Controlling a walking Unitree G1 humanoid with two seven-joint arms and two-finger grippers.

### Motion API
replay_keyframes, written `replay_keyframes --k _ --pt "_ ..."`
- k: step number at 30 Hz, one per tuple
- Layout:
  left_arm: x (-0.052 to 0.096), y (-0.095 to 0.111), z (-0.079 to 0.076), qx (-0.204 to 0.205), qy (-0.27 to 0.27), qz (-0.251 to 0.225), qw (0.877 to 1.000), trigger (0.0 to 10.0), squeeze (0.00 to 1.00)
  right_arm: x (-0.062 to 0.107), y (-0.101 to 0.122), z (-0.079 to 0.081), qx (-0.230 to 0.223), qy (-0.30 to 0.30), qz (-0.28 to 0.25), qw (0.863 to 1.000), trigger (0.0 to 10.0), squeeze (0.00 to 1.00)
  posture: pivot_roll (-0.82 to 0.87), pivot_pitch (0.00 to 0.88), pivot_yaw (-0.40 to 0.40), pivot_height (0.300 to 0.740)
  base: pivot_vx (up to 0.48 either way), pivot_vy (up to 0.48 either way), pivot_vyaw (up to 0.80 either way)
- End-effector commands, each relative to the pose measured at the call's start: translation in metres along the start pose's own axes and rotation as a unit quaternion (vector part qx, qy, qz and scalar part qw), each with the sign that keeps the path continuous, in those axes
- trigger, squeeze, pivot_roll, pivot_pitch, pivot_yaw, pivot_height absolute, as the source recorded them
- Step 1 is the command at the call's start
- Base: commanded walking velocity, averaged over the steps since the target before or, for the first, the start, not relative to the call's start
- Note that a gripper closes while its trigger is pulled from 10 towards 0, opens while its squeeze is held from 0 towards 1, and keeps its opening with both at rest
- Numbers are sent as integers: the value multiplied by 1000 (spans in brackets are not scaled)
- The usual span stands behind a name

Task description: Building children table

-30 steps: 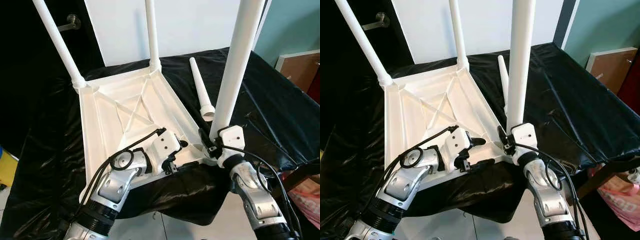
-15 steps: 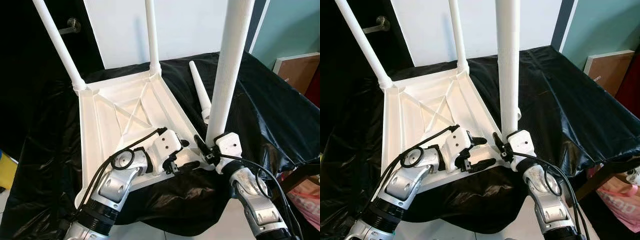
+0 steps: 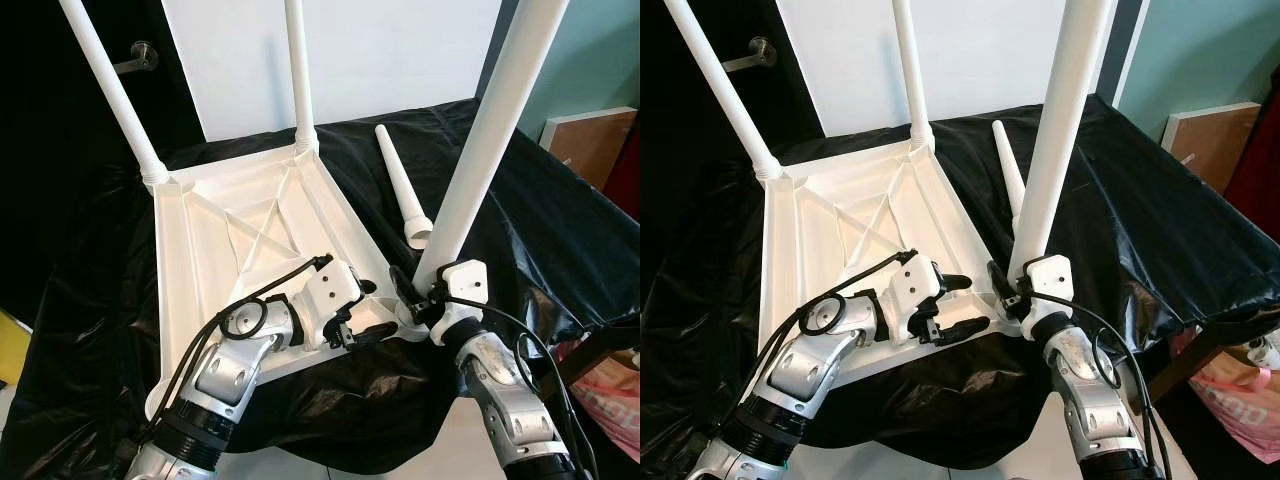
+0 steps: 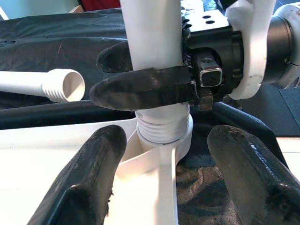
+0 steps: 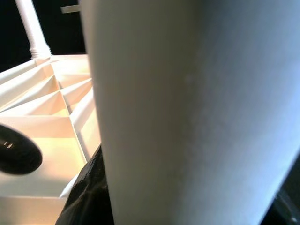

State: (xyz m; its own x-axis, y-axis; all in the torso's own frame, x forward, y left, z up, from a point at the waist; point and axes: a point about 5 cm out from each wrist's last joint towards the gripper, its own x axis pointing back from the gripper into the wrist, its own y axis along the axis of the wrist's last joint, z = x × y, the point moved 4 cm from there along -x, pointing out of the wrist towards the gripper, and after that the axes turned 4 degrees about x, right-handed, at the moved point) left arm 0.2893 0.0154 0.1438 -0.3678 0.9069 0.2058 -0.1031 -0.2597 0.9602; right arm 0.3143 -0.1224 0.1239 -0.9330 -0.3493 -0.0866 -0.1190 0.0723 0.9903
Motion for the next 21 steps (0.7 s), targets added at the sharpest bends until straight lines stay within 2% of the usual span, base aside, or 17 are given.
replay_keyframes --k 1,5,8,10,12,14,21 --pt "1 5 5 -7 21 -2 1000 10000 0 6 -31 0 -32 -15 69 997 10000 0 -205 31 50 740 0 0 0" --pt "1 5 5 -9 22 -2 1000 10000 0 6 -33 -6 -52 -40 77 995 10000 0 -205 31 50 740 0 0 0" --pt "1 6 5 -9 23 -2 1000 10000 0 7 -34 -9 -42 -52 78 995 10000 0 -206 36 50 740 0 0 0" --pt "1 6 5 -10 24 -3 1000 10000 0 8 -29 -6 1 -38 63 997 10000 0 -208 42 48 740 0 0 0" --pt "1 6 5 -10 24 -3 1000 10000 0 8 -29 -6 1 -38 63 997 10000 0 -208 42 48 740 0 0 0" --pt "1 7 5 -10 25 -3 1000 10000 0 12 -24 1 36 -16 40 998 10000 0 -209 47 49 740 0 0 0" --pt "1 6 4 -8 26 -4 1000 10000 0 18 -18 5 44 3 10 999 10000 0 -214 53 48 740 0 0 0"
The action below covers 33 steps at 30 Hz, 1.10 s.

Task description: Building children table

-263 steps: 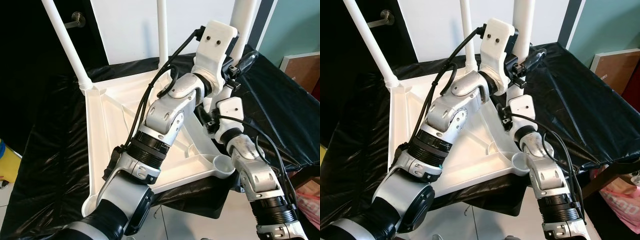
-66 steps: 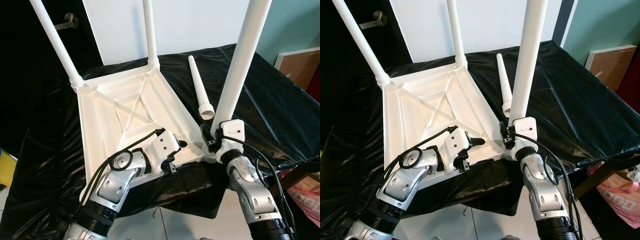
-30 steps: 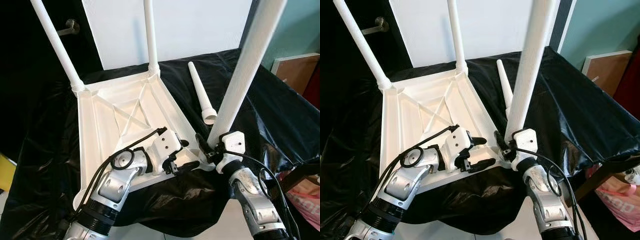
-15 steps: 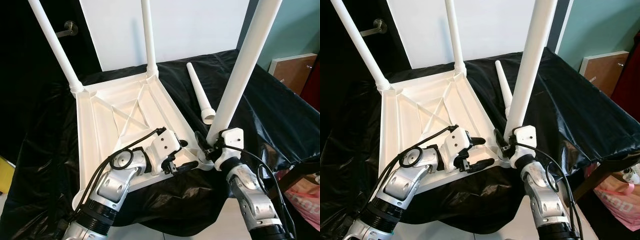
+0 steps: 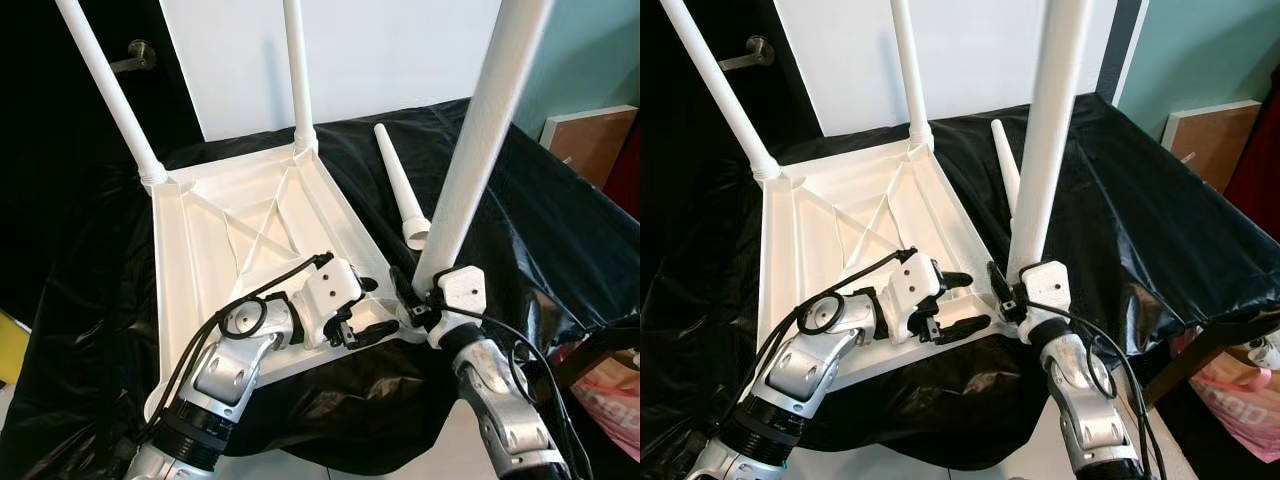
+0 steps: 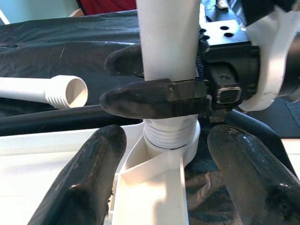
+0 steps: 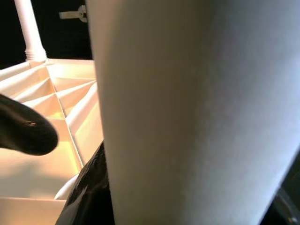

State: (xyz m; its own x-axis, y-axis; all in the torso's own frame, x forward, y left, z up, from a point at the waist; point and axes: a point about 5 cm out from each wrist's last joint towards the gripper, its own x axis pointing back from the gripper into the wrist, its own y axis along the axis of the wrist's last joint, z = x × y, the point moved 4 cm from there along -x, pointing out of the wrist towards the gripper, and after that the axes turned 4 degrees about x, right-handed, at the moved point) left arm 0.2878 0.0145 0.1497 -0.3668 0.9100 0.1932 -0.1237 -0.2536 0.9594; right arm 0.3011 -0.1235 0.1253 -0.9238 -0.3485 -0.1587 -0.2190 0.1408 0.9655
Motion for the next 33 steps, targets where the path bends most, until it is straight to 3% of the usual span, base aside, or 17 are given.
replay_keyframes --k 1,8,14,22,26,33 --pt "0 0 5 0 26 3 1000 10000 0 10 -20 3 -4 11 40 999 10000 0 -214 55 46 740 0 0 0" --pt "0 1 6 0 28 2 1000 10000 0 18 -21 1 -20 3 22 1000 10000 0 -212 58 44 740 0 0 0" --pt "1 1 5 0 30 3 1000 10000 0 24 -25 0 -61 -17 15 998 10000 0 -211 60 46 740 0 0 0" --pt "1 1 6 -1 30 4 1000 10000 0 25 -27 0 -39 -11 13 999 10000 0 -213 61 50 740 0 0 0" --pt "1 2 7 -3 29 4 1000 10000 0 16 -41 0 -7 4 80 997 10000 0 -218 59 53 740 0 0 0" --pt "0 3 7 -4 28 3 1000 10000 0 12 -44 3 40 52 106 992 10000 0 -216 56 53 740 0 0 0"
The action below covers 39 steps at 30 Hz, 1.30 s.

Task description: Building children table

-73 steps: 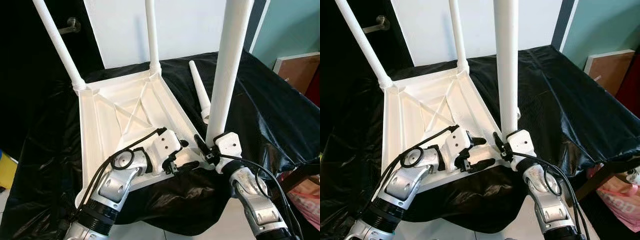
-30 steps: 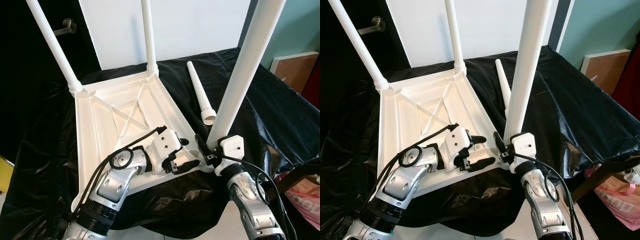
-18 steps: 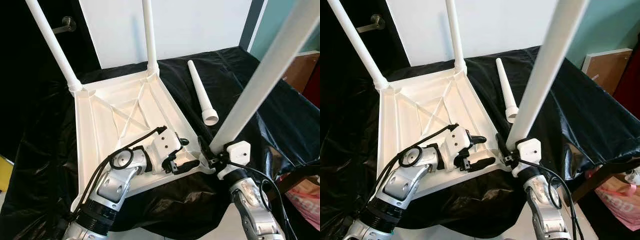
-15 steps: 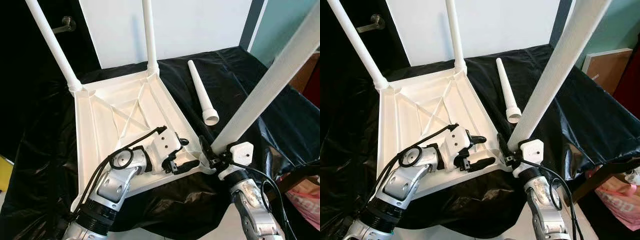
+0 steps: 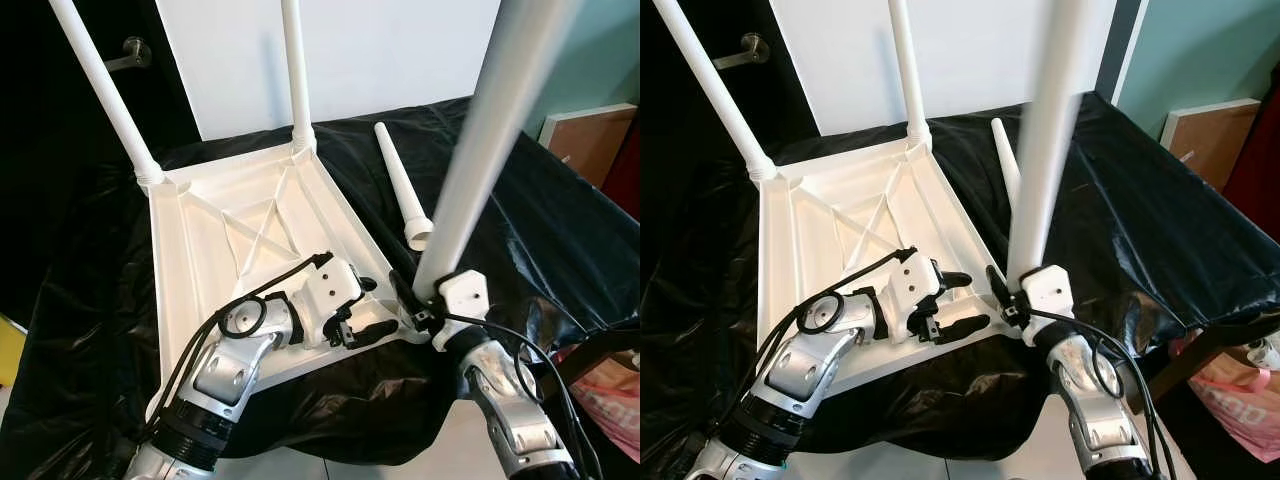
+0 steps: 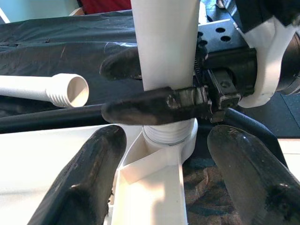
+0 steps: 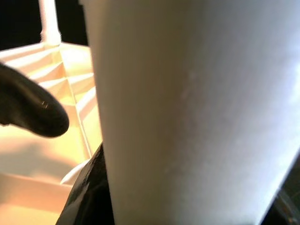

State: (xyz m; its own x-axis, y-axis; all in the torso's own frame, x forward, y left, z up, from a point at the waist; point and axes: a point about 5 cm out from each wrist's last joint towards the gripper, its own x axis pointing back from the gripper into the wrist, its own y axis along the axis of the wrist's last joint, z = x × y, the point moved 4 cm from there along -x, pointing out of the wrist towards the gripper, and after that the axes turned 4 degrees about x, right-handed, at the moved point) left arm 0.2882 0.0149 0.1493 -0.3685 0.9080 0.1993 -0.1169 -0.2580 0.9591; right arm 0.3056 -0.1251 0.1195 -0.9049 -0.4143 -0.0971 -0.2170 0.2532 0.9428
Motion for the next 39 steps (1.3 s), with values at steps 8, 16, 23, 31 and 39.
replay_keyframes --k 8,16,23,31,39 --pt "0 3 7 -7 29 0 1000 10000 0 15 -44 2 -47 7 97 994 10000 0 -214 53 52 740 0 0 0" --pt "-1 4 6 -9 26 -1 1000 10000 0 11 -49 -11 -125 -46 125 983 10000 0 -219 44 55 740 0 0 0" --pt "-1 5 4 -11 22 -2 1000 10000 0 14 -56 -18 -135 -71 142 978 10000 0 -219 39 54 740 0 0 0" --pt "-1 5 4 -13 23 -3 1000 10000 0 13 -46 -12 -117 -96 110 982 10000 0 -216 34 48 740 0 0 0" --pt "-1 5 4 -14 24 -3 1000 10000 0 17 -38 -23 -154 -241 91 954 10000 0 -211 37 44 740 0 0 0"
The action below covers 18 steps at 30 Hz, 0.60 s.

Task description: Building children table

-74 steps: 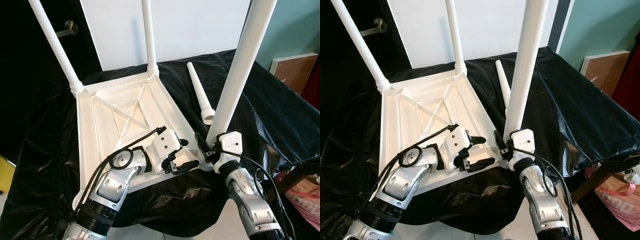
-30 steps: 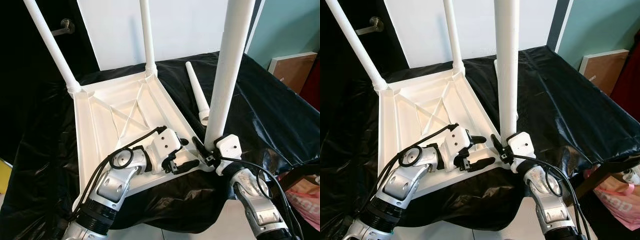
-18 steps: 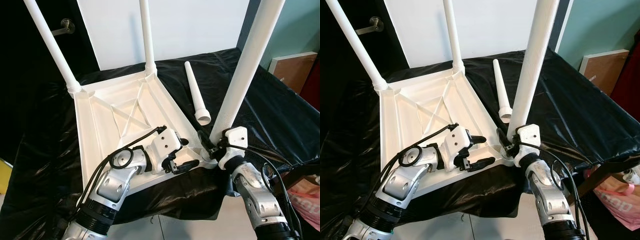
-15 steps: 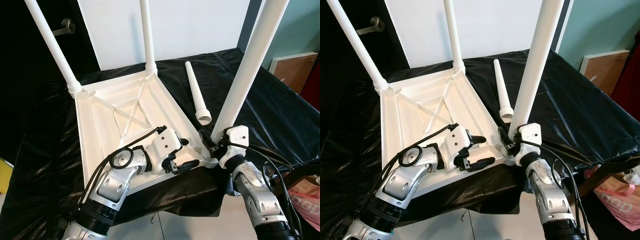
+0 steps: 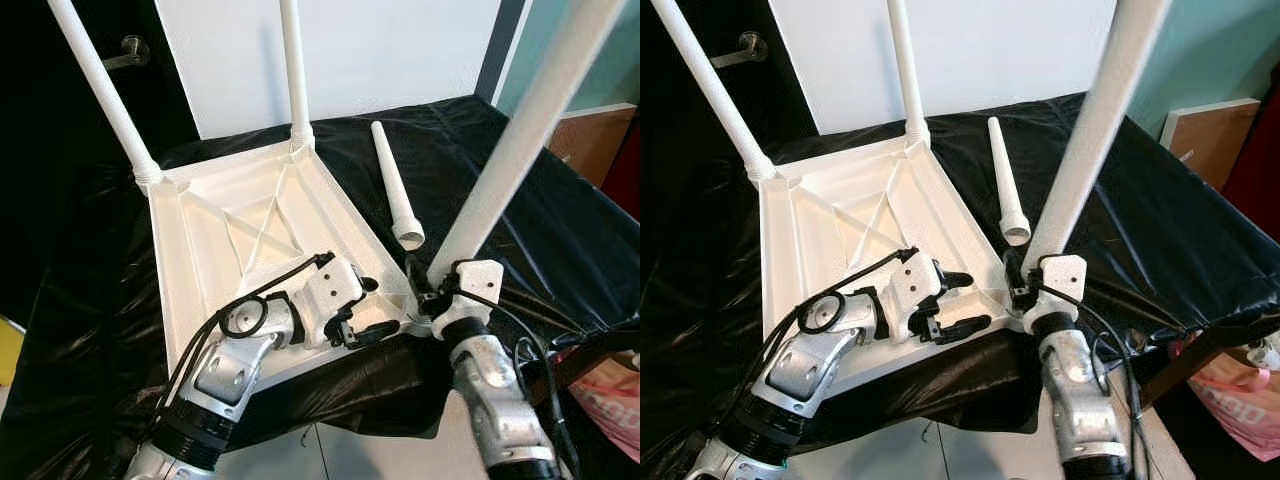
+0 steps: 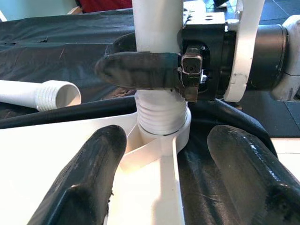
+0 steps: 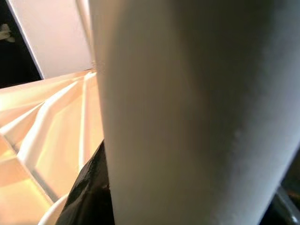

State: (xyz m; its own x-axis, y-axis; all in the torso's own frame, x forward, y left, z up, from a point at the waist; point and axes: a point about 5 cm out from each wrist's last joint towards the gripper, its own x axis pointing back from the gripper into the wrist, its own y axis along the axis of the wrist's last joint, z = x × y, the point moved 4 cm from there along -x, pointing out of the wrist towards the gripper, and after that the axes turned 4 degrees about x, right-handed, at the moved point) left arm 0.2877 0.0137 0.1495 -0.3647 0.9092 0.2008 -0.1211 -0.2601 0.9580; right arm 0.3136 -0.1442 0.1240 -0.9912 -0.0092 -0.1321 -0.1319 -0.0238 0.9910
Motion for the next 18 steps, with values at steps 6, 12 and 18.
replay_keyframes --k 6,12,18 --pt "0 4 5 -11 25 -2 1000 10000 0 17 -31 3 0 -20 65 998 10000 0 -212 43 47 740 0 0 0" --pt "0 6 6 -10 26 -4 1000 10000 0 13 -17 8 42 -8 30 999 10000 0 -217 49 47 740 0 0 0" --pt "-1 6 7 -10 28 -6 1000 10000 0 10 8 13 49 13 -22 998 10000 0 -218 51 46 740 0 0 0"
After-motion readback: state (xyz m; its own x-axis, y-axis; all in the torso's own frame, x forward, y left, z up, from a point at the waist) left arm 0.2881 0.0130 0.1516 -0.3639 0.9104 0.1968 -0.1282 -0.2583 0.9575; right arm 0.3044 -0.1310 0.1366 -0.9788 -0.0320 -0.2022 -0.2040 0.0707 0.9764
